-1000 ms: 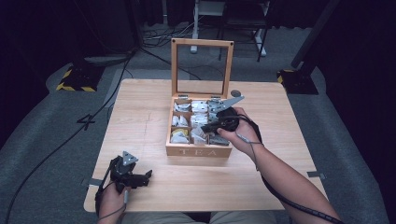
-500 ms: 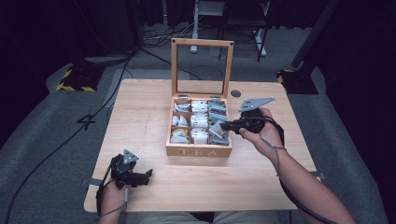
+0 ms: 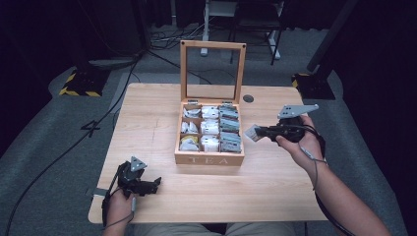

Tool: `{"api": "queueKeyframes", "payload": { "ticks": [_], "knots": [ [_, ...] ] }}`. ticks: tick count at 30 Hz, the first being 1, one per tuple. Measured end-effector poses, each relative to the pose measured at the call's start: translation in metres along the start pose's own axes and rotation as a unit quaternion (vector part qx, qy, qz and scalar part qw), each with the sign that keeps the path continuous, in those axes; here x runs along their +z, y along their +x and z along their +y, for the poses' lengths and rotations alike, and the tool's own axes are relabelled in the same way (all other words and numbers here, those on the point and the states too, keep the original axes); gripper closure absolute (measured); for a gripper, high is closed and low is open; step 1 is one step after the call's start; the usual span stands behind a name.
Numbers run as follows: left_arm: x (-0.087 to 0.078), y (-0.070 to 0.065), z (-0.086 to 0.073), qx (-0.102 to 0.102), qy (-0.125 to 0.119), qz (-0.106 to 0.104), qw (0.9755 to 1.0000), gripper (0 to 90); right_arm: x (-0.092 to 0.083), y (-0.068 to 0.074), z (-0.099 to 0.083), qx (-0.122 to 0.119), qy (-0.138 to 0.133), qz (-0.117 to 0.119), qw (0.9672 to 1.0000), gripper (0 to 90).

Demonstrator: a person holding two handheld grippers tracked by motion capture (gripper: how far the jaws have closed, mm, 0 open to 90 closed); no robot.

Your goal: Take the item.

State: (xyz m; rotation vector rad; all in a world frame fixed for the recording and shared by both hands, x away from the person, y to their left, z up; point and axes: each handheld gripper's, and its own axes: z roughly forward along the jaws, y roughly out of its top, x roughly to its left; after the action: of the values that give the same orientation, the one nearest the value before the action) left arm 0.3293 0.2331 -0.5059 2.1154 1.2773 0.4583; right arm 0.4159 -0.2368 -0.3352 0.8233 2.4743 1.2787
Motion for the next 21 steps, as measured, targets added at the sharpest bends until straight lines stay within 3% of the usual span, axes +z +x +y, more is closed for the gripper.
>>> {"api": "queueKeyframes", "payload": {
  "ticks": [7,17,21],
  "knots": [
    [0.0,0.0,0.0,0.0,0.0,0.0,1.0,0.0,-0.019,-0.02,-0.014,0.014,0.001,-0.035,0.9993,90.0],
    [0.0,0.0,0.0,-0.001,0.0,0.002,1.0,0.0,-0.026,-0.052,-0.039,0.037,0.011,-0.079,0.9961,90.0],
    [0.0,0.0,-0.001,-0.002,0.0,0.003,1.0,0.0,-0.027,-0.065,-0.05,0.055,0.008,-0.084,0.9949,90.0]
  ]
}}
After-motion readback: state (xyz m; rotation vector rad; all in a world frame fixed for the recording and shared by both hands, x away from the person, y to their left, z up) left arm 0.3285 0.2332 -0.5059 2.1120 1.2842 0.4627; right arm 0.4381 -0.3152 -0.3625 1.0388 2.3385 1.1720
